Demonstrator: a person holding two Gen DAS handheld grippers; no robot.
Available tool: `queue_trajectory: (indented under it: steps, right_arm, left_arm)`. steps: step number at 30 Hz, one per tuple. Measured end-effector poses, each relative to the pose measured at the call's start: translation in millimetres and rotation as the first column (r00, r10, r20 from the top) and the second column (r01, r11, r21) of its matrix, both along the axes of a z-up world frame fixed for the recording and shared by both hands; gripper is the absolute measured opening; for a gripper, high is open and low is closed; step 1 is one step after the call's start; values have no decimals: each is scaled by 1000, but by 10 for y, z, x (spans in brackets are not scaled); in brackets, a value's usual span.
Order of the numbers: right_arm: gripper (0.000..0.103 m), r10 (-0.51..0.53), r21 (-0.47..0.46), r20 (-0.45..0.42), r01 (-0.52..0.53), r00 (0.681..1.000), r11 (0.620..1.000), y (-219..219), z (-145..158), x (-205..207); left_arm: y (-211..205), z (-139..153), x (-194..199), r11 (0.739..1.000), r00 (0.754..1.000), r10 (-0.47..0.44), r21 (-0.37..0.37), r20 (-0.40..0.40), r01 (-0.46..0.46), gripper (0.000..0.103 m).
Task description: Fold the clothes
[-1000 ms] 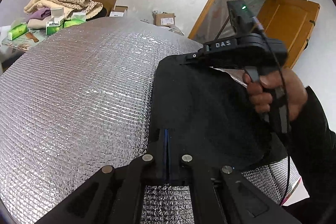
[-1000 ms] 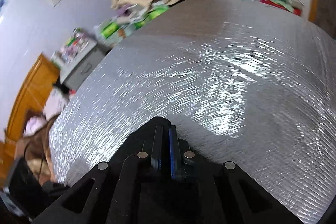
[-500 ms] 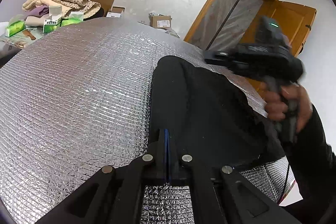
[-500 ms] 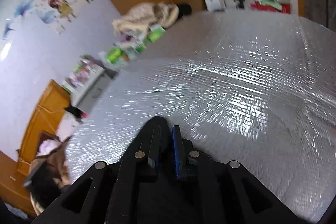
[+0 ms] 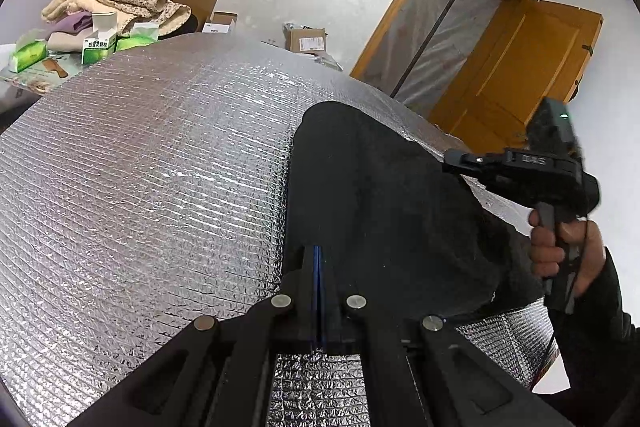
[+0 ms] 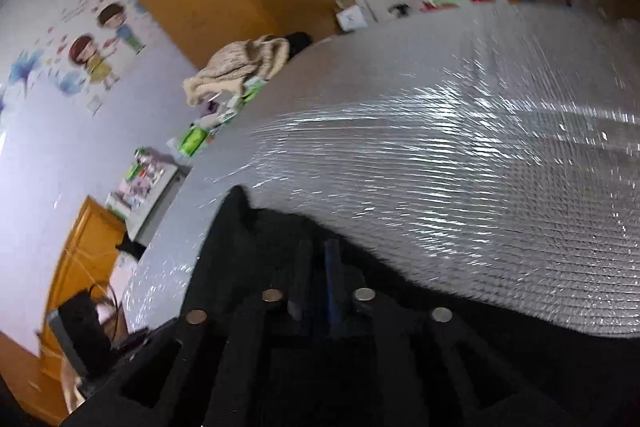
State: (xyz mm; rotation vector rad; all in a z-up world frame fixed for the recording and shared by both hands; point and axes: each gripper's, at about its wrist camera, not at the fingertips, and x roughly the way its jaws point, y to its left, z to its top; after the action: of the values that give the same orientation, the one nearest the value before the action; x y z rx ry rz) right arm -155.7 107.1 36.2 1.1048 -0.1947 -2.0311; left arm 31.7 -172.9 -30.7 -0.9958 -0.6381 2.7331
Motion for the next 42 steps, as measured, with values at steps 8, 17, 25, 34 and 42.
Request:
queue_trajectory:
  steps: [8,17,25,34,42]
  right_arm:
    - [0,34,-12,52,-33,998,999,166,-353,211]
    - [9,80,4,-67,-80,995,997,126,-25,628]
    - [7,186,29,-30,-185,982,982,161,-401,889]
    - [9,163,58,-92,-158,982,986,11,-203,847]
    - [12,31,-128,7,-30,1000,991,-82,-69,254]
  left_arm:
    - [-4,-6,4,1000,1000,-13,-3,-2,13,1]
    - [0,-5,-8,1000,1000,-9,-1,0,9,1]
    - [-5,44,48,1000,1000,-20,-11,14,21,1]
    - [88,402,131,999,998,7,-38,-59,-9,1]
    - [553,167,-145,991,993,-114,-67,26,115,1]
